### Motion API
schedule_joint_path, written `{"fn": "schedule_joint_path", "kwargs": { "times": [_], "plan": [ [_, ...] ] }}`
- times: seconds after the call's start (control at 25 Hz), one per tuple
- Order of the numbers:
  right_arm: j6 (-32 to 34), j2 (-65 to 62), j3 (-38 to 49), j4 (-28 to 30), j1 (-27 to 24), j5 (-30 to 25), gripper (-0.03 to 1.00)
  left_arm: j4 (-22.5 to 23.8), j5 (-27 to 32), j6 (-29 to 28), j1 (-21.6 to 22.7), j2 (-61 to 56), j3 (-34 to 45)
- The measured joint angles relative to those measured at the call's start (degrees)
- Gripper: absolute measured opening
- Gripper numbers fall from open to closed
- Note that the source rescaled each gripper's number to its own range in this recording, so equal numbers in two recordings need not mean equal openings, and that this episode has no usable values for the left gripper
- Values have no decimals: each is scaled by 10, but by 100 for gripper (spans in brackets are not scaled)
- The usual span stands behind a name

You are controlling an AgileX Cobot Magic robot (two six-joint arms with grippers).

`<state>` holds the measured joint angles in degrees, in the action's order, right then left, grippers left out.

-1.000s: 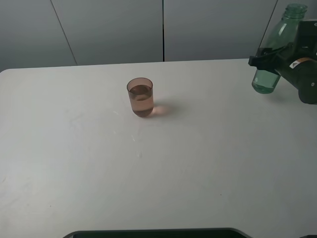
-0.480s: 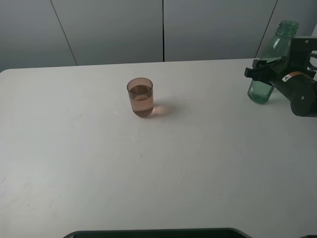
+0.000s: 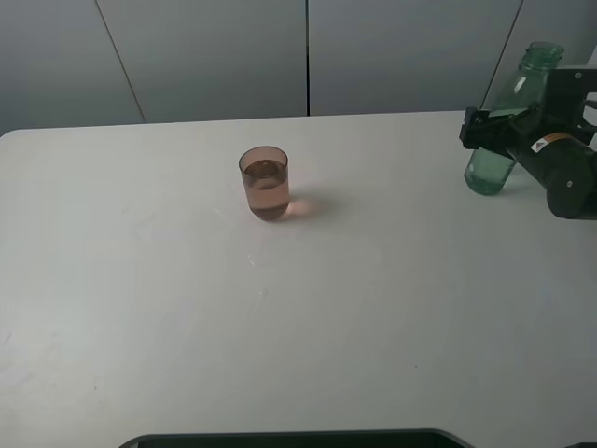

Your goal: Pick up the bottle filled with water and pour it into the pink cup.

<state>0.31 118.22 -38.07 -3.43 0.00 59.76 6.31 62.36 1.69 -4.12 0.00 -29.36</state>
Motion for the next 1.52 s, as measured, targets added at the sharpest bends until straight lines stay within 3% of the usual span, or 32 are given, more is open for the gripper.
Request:
{"fn": "schedule_joint_path", "kwargs": {
  "times": [0.4,0.6,0.68,0.8,0.88,1.0,1.36,1.44,1.52],
  "plan": [
    [-3,-75,1,0,5,-34,99,0,0,0,0,0,0],
    [-35,-150,1,-6,5,-61,100,0,0,0,0,0,0],
    [-49,-177,-5,-6,5,-84,100,0,0,0,0,0,0],
    [-64,-217,-36,-6,5,-169,100,0,0,0,0,0,0],
    [-70,-240,-71,-6,5,-251,100,0,0,0,0,0,0],
    [-71,-264,-143,-9,2,-417,100,0,0,0,0,0,0],
    [-33,-272,-418,-21,-27,-1105,100,0,0,0,0,0,0],
    [-30,-275,-439,-23,-35,-1215,100,0,0,0,0,0,0],
    [-29,-282,-443,-21,-39,-1271,100,0,0,0,0,0,0]
  ]
}}
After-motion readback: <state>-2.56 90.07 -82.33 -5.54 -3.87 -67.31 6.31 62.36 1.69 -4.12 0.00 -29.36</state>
